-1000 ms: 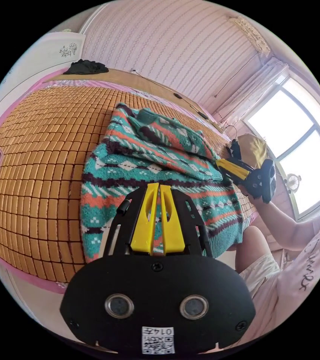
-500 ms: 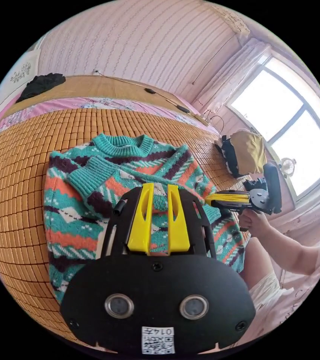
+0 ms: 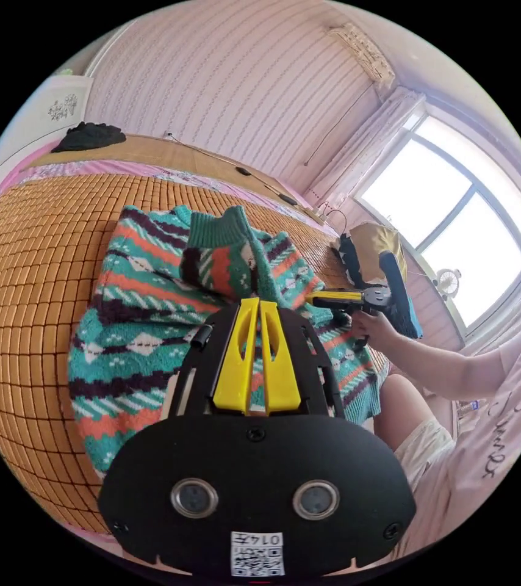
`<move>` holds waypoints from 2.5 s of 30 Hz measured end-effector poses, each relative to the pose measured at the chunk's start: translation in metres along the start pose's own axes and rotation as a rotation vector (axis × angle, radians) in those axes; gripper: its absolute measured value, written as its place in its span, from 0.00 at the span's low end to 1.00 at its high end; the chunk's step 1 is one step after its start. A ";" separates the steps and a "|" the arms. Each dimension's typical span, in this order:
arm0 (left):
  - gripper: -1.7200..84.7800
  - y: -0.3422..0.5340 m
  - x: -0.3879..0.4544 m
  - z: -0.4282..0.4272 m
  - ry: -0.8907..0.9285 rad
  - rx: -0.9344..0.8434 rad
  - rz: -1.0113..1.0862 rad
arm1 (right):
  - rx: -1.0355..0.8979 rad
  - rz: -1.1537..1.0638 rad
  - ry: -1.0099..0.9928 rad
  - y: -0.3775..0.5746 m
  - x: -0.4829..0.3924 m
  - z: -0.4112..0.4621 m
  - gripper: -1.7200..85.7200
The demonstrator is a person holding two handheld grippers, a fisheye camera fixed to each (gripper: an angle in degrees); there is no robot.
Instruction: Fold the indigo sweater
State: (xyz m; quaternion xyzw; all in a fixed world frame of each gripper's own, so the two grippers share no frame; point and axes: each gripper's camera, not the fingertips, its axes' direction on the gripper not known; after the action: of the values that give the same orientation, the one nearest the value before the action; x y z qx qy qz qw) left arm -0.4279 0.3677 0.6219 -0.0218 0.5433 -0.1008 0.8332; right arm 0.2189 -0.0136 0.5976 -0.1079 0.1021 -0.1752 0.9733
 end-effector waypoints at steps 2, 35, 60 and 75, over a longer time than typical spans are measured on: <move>0.03 0.035 -0.015 -0.028 -0.030 -0.042 -0.097 | -0.007 -0.004 -0.010 0.002 0.005 -0.003 0.01; 0.17 -0.233 -0.078 0.012 -0.348 -0.137 -0.016 | -0.182 0.337 -0.041 -0.072 0.201 0.005 0.13; 0.12 0.006 -0.019 -0.287 0.039 -0.020 -0.341 | 0.028 0.354 -0.450 0.287 0.183 -0.165 0.08; 0.12 0.015 -0.002 -0.179 -0.101 -0.328 -0.431 | -0.097 0.443 -0.260 0.265 0.116 -0.140 0.09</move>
State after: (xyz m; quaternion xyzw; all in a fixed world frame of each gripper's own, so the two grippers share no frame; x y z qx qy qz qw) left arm -0.5890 0.3955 0.5486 -0.2764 0.4931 -0.1853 0.8038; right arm 0.3764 0.1627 0.3796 -0.1508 0.0054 0.0629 0.9865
